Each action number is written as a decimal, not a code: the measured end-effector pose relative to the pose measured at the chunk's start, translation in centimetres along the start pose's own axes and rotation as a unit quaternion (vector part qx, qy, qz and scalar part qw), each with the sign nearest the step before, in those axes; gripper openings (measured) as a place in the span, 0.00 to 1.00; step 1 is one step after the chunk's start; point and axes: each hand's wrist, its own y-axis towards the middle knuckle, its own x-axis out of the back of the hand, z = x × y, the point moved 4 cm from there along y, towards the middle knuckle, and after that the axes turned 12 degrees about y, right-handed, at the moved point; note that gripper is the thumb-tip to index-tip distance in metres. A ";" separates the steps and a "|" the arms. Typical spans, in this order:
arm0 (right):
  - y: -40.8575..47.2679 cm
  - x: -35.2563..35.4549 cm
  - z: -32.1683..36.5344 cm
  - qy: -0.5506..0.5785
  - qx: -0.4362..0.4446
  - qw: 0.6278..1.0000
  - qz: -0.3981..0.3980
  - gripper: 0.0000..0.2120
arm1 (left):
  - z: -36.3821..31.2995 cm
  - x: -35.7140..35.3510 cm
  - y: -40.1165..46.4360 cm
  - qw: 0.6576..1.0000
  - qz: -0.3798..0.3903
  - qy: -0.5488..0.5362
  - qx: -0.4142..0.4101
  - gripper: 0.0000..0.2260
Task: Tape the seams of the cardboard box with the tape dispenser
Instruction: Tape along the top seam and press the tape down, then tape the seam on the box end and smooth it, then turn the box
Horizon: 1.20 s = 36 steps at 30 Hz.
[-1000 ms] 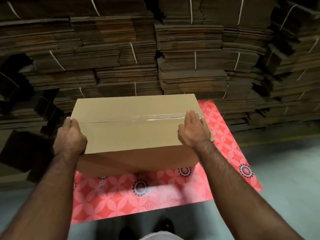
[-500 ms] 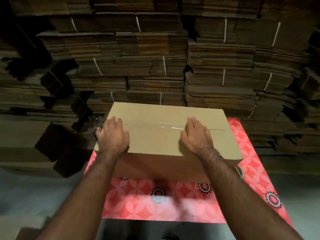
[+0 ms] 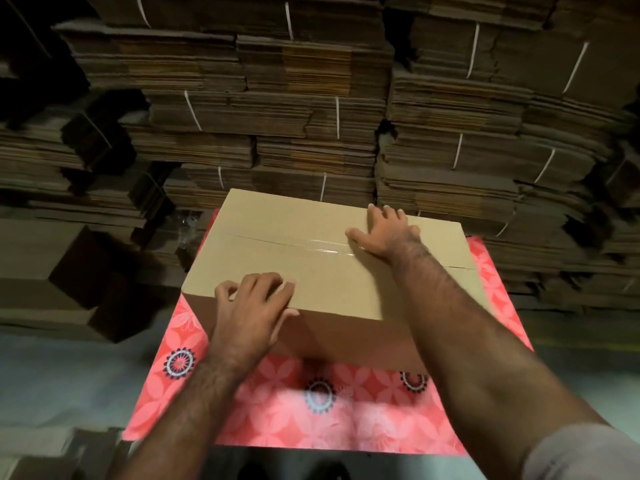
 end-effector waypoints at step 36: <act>-13.1 -3.5 -10.5 0.222 0.092 0.971 0.007 0.47 | -3.8 -1.7 11.9 0.930 0.243 -0.180 0.208 0.35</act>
